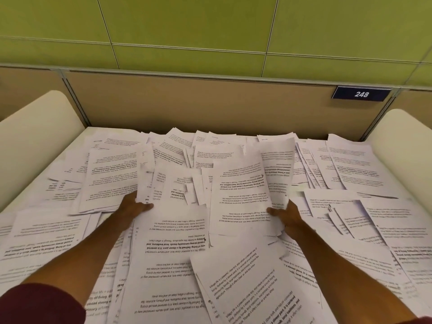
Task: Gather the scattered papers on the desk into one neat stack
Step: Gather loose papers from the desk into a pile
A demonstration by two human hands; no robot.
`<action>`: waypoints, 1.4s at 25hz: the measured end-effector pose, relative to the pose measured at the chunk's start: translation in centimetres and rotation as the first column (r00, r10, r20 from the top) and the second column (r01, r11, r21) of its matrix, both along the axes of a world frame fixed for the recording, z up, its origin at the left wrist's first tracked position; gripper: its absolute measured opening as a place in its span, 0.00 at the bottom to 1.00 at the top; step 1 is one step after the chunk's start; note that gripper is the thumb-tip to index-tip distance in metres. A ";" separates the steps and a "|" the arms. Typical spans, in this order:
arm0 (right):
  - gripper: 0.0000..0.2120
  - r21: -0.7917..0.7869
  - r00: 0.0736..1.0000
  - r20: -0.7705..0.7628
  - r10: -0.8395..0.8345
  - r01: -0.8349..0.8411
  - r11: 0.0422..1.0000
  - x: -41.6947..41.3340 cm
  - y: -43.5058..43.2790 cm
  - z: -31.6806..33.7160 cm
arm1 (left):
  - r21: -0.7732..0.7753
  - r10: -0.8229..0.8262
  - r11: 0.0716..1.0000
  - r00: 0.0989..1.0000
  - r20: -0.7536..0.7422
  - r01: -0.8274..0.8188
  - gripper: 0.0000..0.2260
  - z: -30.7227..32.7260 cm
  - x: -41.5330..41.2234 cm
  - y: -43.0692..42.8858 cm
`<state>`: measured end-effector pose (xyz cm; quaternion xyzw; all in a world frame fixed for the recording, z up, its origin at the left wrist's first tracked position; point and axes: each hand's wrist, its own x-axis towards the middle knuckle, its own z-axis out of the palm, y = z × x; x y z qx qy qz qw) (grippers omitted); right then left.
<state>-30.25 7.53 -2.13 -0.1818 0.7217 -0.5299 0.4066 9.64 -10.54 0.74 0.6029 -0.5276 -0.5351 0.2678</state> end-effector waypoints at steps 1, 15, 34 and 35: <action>0.21 -0.020 0.999 0.027 -0.039 0.040 0.999 -0.1 -0.2 0.1 | -0.002 0.066 0.998 0.996 -0.054 -0.066 0.22 0.3 -0.1 -0.3; 0.19 -0.079 0.998 0.056 0.040 -0.035 0.996 0.6 -1.2 0.7 | 0.091 -0.085 0.992 0.996 0.018 0.083 0.16 0.1 0.1 -2.4; 0.15 -0.251 0.908 0.383 -0.168 0.277 0.928 0.7 -3.7 4.1 | -0.129 0.333 0.819 0.646 -0.686 -0.559 0.12 9.8 -3.5 -6.6; 0.18 -0.267 0.915 0.370 -0.161 0.271 0.925 0.8 -3.7 4.2 | -0.137 0.333 0.815 0.649 -0.684 -0.564 0.12 10.1 -3.7 -6.5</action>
